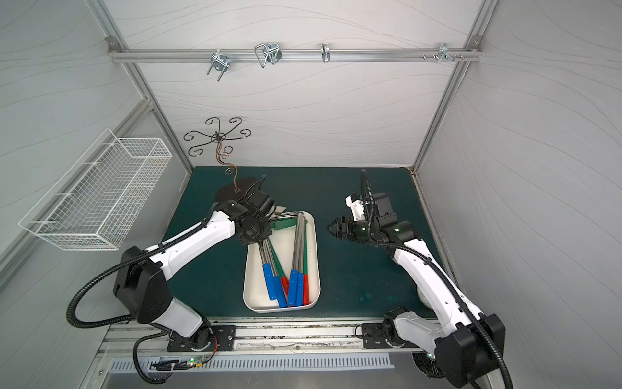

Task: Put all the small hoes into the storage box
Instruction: Place the hoe in the storage box.

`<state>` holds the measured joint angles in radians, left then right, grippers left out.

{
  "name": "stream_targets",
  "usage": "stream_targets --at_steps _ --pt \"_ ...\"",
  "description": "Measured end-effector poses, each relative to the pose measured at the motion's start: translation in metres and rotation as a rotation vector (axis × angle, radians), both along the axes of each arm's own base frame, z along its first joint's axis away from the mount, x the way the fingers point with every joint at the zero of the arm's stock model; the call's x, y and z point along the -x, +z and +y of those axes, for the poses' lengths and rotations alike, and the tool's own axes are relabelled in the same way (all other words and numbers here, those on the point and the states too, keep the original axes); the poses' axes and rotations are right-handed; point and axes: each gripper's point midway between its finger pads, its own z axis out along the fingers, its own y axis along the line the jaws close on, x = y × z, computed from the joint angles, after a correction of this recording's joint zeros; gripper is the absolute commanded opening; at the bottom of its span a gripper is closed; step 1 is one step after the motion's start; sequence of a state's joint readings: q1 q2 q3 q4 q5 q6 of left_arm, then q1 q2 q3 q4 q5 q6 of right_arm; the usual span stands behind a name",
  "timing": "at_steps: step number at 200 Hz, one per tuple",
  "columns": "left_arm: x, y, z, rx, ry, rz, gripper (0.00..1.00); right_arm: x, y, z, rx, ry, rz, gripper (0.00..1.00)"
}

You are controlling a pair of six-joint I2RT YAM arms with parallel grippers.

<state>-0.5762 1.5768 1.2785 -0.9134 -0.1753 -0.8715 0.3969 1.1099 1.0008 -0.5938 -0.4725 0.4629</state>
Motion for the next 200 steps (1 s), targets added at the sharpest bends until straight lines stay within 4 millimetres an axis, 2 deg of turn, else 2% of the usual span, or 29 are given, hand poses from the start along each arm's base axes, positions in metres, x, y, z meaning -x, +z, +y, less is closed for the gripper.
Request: stream_targets --at_steps 112,200 --pt "-0.008 -0.029 -0.022 0.075 -0.017 0.065 0.0 0.001 -0.003 0.0 0.002 0.0 0.007 0.74" --pt "-0.006 -0.055 -0.014 0.117 0.001 0.164 0.0 0.002 -0.003 0.001 -0.001 0.005 0.013 0.75"
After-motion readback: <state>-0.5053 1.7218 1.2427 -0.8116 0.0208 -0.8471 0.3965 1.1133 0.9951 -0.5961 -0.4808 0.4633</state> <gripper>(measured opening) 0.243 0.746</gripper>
